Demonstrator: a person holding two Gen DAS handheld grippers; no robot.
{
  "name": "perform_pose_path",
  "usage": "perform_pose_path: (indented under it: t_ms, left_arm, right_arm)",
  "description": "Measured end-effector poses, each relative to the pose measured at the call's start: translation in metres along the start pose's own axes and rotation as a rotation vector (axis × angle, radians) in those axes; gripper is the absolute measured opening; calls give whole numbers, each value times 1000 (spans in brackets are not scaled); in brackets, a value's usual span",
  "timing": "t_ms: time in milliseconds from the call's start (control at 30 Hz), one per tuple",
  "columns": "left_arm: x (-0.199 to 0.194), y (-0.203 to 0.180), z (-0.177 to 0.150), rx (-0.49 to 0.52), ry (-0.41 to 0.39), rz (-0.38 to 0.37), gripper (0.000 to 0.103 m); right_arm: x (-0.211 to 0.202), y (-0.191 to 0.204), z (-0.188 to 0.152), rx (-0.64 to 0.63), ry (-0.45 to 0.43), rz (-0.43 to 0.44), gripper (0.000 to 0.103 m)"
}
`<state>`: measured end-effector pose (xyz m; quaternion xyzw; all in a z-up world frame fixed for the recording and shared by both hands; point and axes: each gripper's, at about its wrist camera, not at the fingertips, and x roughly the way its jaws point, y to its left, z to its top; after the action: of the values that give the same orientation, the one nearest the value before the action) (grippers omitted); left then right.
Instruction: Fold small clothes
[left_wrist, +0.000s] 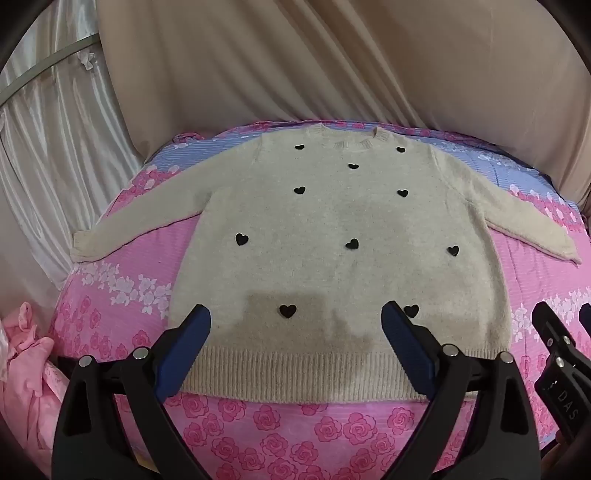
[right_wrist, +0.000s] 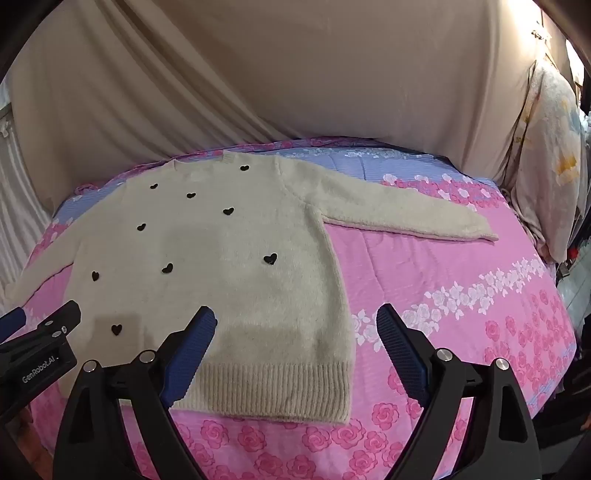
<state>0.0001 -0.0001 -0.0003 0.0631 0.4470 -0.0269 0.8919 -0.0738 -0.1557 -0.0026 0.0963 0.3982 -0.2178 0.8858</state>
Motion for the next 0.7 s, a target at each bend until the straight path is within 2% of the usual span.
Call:
perform_pose_path:
  t_ms: [133, 333, 400, 700]
  left_arm:
    - [1, 2, 0, -1, 5, 2, 91]
    - [4, 3, 1, 12, 16, 23, 91]
    - [0, -13, -3, 3, 5, 14, 91]
    - [5, -16, -7, 18, 10, 12, 91]
  right_arm:
    - [1, -3, 8, -9, 22, 5, 87]
    - [-2, -2, 1, -25, 2, 11, 87]
    - [-1, -2, 1, -26, 5, 13, 87]
    - [3, -6, 1, -21, 19, 17, 87]
